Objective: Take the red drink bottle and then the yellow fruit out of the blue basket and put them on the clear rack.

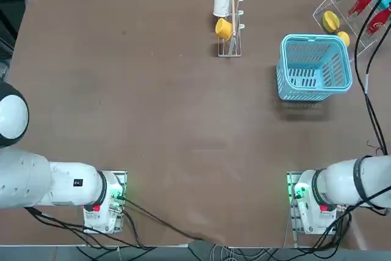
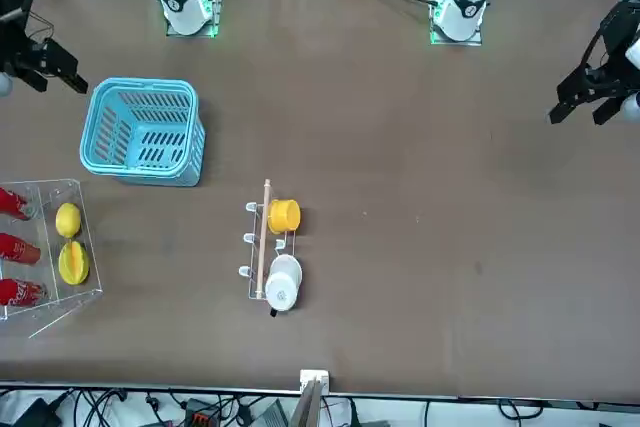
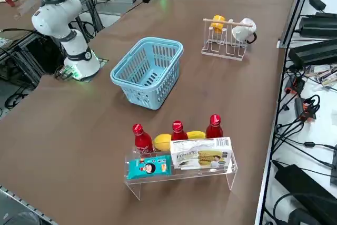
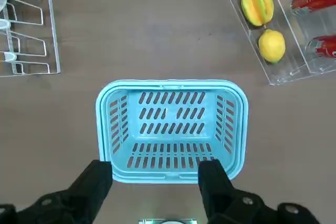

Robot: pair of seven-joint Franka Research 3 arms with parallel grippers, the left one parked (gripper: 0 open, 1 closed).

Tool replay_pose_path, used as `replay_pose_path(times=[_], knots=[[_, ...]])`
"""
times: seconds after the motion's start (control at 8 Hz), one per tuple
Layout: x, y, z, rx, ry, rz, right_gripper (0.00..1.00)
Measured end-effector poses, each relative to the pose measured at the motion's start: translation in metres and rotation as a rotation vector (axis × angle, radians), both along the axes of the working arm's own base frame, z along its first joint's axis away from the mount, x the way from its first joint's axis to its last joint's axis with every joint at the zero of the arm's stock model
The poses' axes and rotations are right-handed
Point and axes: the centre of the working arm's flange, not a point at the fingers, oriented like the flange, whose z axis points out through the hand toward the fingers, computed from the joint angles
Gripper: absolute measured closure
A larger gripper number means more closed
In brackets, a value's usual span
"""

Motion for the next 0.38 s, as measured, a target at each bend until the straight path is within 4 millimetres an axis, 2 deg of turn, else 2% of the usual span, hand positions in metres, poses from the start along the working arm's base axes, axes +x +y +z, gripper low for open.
replay_pose_path(times=[0.38], knots=[[0.0007, -0.0014, 0.0031, 0.001, -0.025, 0.011, 0.0]])
